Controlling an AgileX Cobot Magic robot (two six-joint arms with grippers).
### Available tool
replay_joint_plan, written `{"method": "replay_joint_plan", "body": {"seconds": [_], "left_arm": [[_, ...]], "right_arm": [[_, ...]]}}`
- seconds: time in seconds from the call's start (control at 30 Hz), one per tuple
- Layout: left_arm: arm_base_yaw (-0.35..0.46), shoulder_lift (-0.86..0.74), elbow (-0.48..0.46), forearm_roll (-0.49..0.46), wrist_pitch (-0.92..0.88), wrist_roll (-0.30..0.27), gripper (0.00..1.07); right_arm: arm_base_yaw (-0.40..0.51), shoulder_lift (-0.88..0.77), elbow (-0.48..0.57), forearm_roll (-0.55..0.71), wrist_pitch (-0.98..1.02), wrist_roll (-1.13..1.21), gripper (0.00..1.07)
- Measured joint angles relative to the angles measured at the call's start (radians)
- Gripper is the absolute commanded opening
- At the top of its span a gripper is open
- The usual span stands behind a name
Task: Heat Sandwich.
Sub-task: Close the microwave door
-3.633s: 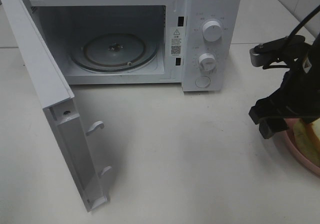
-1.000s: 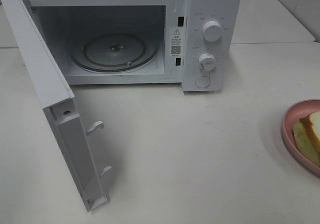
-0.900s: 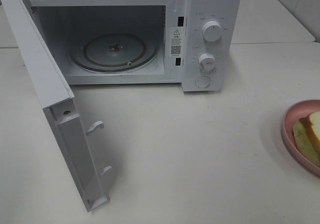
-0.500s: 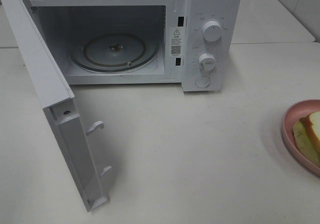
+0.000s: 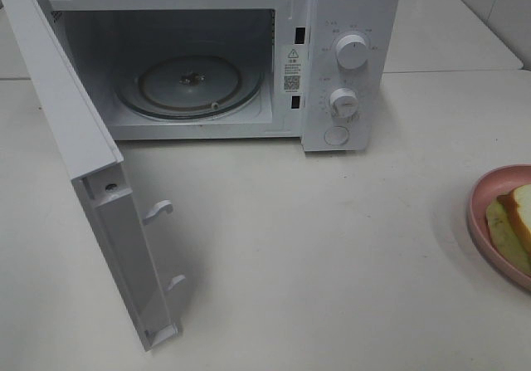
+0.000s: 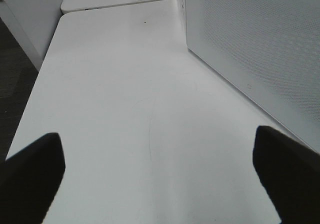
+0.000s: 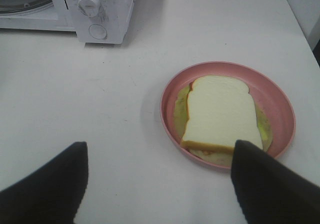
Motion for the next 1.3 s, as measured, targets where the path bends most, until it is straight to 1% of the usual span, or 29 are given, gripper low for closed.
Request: {"method": "replay_joint_plan", "body": {"seconds": [0.47,0.57,0.6,0.63,0.73,0.77,0.8,0.9,0.93,0.97,1.03,1.07,1.1,1.17,1.2,1.23,1.3], "left_arm": [[0.0,0.0,-0.006,-0.006,-0.002,-0.005,0.98],[0.0,0.043,-0.027,-0.009,-0.053,-0.008,0.96],[0.0,0.081,-0.027,-0.015,-0.074,-0.01,0.9],[0.0,0.081,-0.027,-0.015,-0.074,-0.01,0.9],[0.0,0.149,-0.027,-0.015,-0.104,-0.01,0.76],[0.0,0.191,-0.027,-0.015,-0.126,-0.01,0.64],[0.0,0.191,-0.027,-0.015,-0.126,-0.01,0.64],[0.0,0.251,-0.027,-0.028,-0.167,-0.01,0.47],[0.0,0.278,-0.027,-0.037,-0.2,-0.01,0.34],[0.0,0.278,-0.027,-0.037,-0.2,-0.01,0.34],[0.0,0.302,-0.021,-0.037,-0.247,-0.01,0.21],[0.0,0.325,-0.004,-0.037,-0.309,-0.01,0.09],[0.0,0.325,-0.004,-0.037,-0.309,-0.01,0.09],[0.0,0.35,0.023,-0.038,-0.371,-0.01,0.0],[0.0,0.374,0.056,-0.038,-0.428,-0.01,0.0],[0.0,0.374,0.056,-0.038,-0.428,-0.01,0.0],[0.0,0.398,0.088,-0.038,-0.501,-0.01,0.0]], "right_arm": [[0.0,0.0,0.0,0.0,0.0,0.0,0.76],[0.0,0.0,0.0,0.0,0.0,0.0,0.76],[0.0,0.0,0.0,0.0,0.0,0.0,0.76],[0.0,0.0,0.0,0.0,0.0,0.0,0.76],[0.0,0.0,0.0,0.0,0.0,0.0,0.76],[0.0,0.0,0.0,0.0,0.0,0.0,0.76],[0.0,0.0,0.0,0.0,0.0,0.0,0.76],[0.0,0.0,0.0,0.0,0.0,0.0,0.76],[0.0,0.0,0.0,0.0,0.0,0.0,0.76],[0.0,0.0,0.0,0.0,0.0,0.0,0.76],[0.0,0.0,0.0,0.0,0.0,0.0,0.76],[0.0,0.0,0.0,0.0,0.0,0.0,0.76],[0.0,0.0,0.0,0.0,0.0,0.0,0.76],[0.0,0.0,0.0,0.0,0.0,0.0,0.76],[0.0,0.0,0.0,0.0,0.0,0.0,0.76],[0.0,0.0,0.0,0.0,0.0,0.0,0.76],[0.0,0.0,0.0,0.0,0.0,0.0,0.76]]}}
